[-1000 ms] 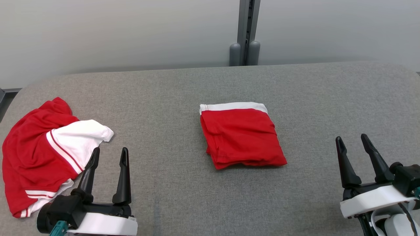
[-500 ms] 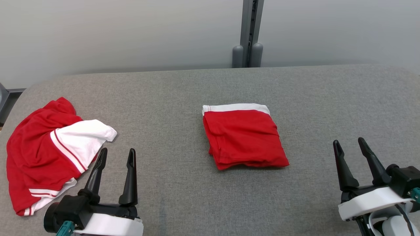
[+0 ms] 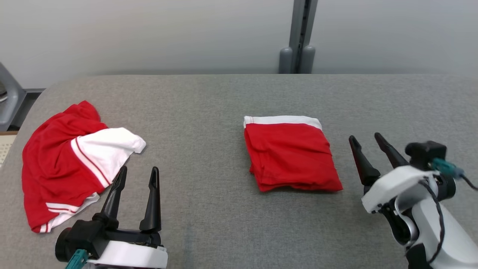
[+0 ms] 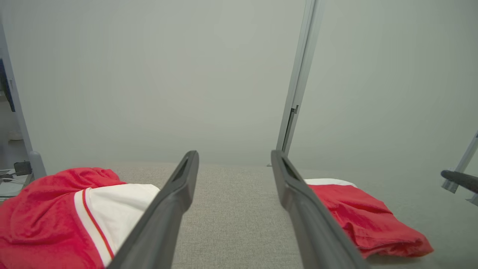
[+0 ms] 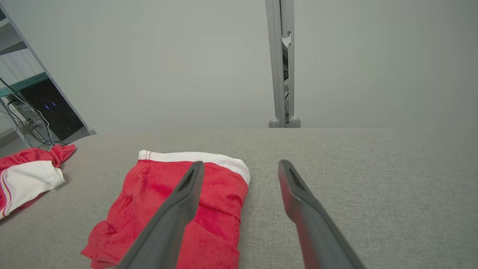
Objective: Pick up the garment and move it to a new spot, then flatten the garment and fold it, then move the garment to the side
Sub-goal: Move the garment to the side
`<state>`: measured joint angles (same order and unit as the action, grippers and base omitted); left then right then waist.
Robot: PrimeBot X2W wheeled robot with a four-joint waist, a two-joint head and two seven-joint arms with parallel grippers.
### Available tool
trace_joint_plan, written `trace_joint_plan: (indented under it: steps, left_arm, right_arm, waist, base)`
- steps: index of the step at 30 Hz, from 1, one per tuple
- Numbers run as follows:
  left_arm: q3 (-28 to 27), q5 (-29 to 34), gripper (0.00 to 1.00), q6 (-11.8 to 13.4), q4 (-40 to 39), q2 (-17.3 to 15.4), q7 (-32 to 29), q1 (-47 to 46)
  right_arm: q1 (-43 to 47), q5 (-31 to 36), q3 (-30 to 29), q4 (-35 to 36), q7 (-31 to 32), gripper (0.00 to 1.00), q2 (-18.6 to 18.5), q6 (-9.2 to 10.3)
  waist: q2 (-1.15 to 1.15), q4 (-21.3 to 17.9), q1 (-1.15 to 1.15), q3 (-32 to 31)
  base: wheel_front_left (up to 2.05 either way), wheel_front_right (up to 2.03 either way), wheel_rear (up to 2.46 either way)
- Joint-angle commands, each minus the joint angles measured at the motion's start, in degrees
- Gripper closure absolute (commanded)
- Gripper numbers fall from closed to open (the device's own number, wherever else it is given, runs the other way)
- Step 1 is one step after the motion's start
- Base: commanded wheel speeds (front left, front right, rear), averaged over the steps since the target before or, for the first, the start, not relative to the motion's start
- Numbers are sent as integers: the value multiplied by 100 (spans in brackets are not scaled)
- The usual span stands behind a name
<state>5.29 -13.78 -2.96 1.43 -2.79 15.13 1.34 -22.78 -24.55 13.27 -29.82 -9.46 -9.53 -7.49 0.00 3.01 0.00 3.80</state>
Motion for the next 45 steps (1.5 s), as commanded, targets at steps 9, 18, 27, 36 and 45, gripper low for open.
trace_joint_plan:
  steps: [9, 18, 27, 36, 45]
  left_arm:
    - [185, -156, 0, 21, 78, -23, 1, -291]
    - [191, -234, 0, -6, 85, -21, 1, -372]
    - [163, -108, 0, -115, 72, -20, 1, -408]
    - [328, -33, 0, -278, 42, -19, 1, -564]
    - [718, 129, 0, -391, 85, -23, 1, -1014]
  right_arm:
    - [-1361, -1030, 311, -1760, 1855, 0, -212, -1]
    - [-1961, -1618, 76, -3159, 3215, 0, -241, -1]
    - [-1997, -1799, 380, -2994, 2780, 100, -273, -1]
    - [-2341, -1648, 1203, -2526, 2437, 100, -747, 0]
    - [-3178, -1620, 1866, -2415, 2344, 100, -1262, 0]
  waist:
    - [0, 667, 0, 244]
    - [0, 1111, 0, 394]
    - [0, 971, 0, 353]
    - [0, -49, 0, 475]
    - [0, -1109, 0, 1182]
  base:
    - [0, 0, 0]
    - [0, 0, 0]
    - [0, 0, 0]
    - [0, 0, 0]
    - [0, 0, 0]
